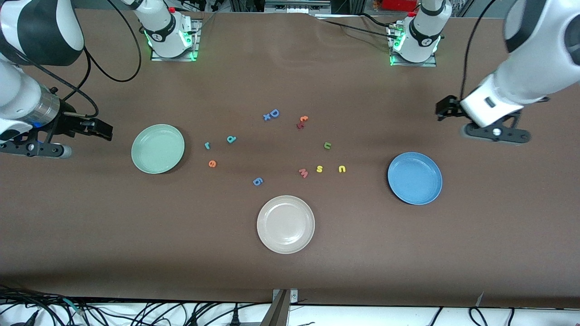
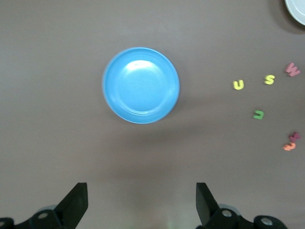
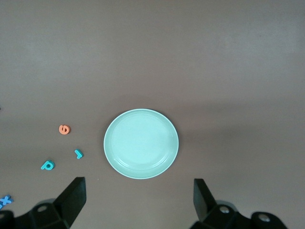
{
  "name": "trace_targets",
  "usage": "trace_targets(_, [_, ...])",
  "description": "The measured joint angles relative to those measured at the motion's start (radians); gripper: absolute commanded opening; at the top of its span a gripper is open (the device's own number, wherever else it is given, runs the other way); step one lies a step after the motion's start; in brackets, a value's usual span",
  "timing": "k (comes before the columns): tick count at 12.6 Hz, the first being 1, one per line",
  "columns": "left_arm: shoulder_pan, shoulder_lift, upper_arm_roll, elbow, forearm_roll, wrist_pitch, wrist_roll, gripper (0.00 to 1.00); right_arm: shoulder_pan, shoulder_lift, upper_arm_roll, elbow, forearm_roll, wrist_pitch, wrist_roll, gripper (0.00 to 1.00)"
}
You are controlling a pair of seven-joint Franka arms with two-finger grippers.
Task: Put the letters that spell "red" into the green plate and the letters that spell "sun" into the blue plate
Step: 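Reach the left gripper to the yellow U while the right gripper reaches the orange letter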
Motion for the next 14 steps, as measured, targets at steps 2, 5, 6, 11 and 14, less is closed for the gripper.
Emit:
trace_targets(2, [-0.005, 0.053, -0.091, -0.007, 0.0, 0.004, -0.082, 1.0, 0.001, 0.001, 0.001, 0.0, 0.003, -0.003, 0.0, 1.0])
trace_targets(5, [-0.027, 0.197, -0.179, -0.011, 0.0, 0.084, -0.165, 1.0, 0.024, 0.022, 0.008, -0.002, 0.076, -0.008, 0.03, 0.99])
trace_targets(6, [-0.045, 0.25, -0.187, -0.011, -0.001, 0.134, -0.186, 1.0, 0.045, 0.037, 0.011, -0.002, 0.098, -0.007, 0.069, 0.99])
trace_targets(11, [-0.108, 0.415, -0.189, -0.017, 0.0, 0.348, -0.297, 1.0, 0.176, 0.184, 0.016, -0.009, 0.108, 0.118, 0.184, 0.99])
trace_targets(14, [-0.106, 0.45, -0.188, -0.089, 0.0, 0.506, -0.339, 1.0, 0.204, 0.285, 0.016, -0.01, 0.108, 0.242, 0.193, 0.99])
